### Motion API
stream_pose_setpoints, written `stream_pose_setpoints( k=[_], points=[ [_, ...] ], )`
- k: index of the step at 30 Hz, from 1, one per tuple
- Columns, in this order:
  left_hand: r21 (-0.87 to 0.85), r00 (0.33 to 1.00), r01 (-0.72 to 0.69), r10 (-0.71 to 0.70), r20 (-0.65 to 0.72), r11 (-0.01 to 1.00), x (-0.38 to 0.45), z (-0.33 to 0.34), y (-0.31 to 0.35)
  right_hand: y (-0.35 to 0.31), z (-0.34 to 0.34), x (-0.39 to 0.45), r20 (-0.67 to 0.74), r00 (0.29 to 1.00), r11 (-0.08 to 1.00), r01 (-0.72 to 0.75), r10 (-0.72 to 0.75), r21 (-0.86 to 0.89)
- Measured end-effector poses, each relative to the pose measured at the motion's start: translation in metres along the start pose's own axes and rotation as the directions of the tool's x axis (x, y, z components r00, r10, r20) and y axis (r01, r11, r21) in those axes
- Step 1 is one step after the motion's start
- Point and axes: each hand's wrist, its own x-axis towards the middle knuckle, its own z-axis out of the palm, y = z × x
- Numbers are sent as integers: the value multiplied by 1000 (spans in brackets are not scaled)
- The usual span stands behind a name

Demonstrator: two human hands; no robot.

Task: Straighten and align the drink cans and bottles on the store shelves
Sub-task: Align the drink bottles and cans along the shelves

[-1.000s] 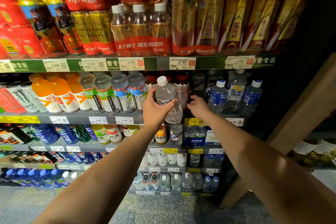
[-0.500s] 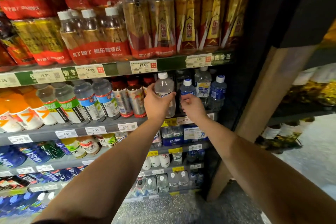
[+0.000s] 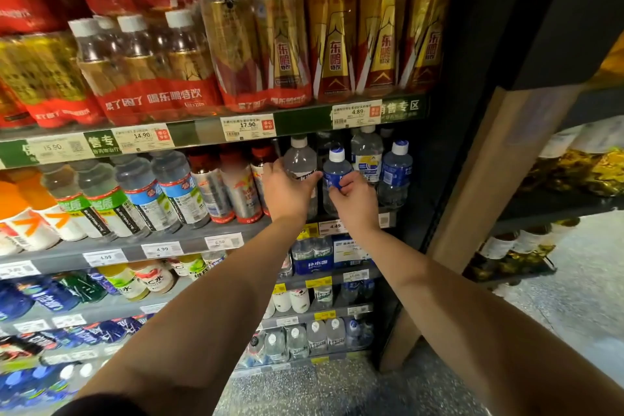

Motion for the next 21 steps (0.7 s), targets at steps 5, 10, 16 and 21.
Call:
stream_pose_setpoints(
  k=[5, 10, 16, 21],
  points=[
    [-46, 998, 14, -17, -65, 999, -11, 0, 1, 4, 3, -2, -58, 998, 1000, -1, 0, -9],
    [-115, 999, 37, -40, -28, 993, -25, -2, -9, 4, 2, -3, -55, 998, 998, -34, 36, 45],
    [-10, 998, 61, -61, 4, 998, -17, -8, -8, 3, 0, -1, 7, 999, 998, -36, 36, 49],
    [50, 993, 96, -99, 60, 994, -20, -5, -6, 7, -6, -2, 2, 1000, 999, -2, 2, 51]
  ],
)
